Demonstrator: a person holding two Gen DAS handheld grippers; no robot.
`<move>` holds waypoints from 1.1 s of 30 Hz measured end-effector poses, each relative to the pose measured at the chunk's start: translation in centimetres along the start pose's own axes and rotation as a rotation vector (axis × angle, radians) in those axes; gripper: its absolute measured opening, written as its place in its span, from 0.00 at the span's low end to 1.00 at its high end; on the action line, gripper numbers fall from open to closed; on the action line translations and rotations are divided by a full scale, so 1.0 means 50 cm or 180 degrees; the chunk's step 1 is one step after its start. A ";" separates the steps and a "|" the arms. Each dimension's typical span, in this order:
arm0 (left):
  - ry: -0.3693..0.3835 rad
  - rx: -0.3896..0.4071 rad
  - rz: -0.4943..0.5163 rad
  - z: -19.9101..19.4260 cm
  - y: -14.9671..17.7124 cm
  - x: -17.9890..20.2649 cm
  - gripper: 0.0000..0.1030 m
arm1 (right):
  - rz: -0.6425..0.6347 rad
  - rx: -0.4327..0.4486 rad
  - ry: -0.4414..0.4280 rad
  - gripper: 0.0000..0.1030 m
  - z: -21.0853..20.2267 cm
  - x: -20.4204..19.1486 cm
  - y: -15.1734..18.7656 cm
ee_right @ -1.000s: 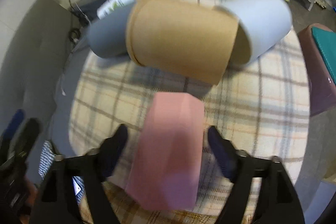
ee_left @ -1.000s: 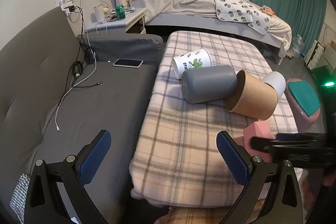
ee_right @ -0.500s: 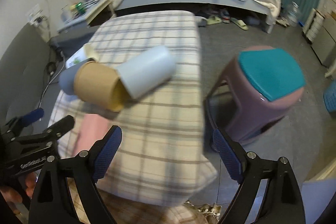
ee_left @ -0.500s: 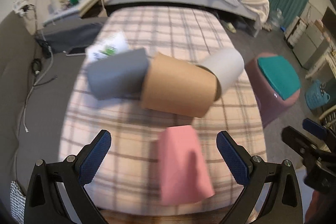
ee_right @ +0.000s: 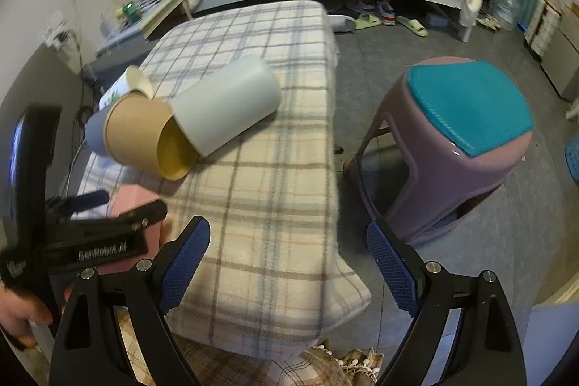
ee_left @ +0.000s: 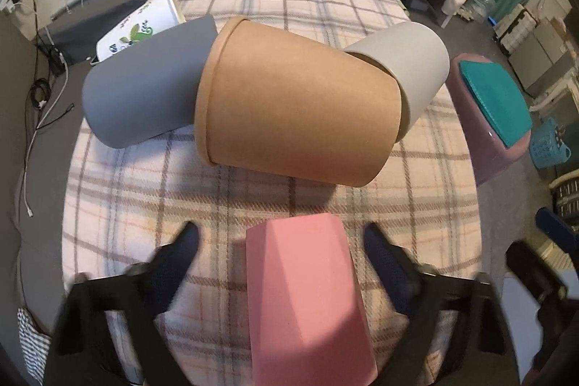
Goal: Flip cup upside down
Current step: 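Grasp the pink cup with the left gripper from the right gripper, then set the pink cup upright on the blanket and open the left gripper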
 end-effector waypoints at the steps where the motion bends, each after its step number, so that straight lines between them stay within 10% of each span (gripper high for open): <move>1: 0.0050 -0.0026 0.0009 0.001 -0.001 0.000 0.64 | -0.0032 -0.0021 -0.0004 0.86 0.005 -0.006 0.004; 22: 0.0049 0.0905 -0.0095 -0.161 0.030 -0.054 0.56 | -0.0073 0.0156 0.0117 0.86 -0.057 -0.051 0.041; 33: 0.0017 0.0985 -0.0025 -0.141 0.025 -0.031 0.55 | -0.0037 0.0164 0.0138 0.86 -0.059 -0.044 0.048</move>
Point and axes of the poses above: each gripper's, at about its wrist camera, not at the fingertips, and z roughly the way its jaws point, x to its right, y to its underside, the point moved 2 cm from there along z, roughly the way its jaws point, and after that the axes turned 15 degrees about -y, right-handed, at the moved point
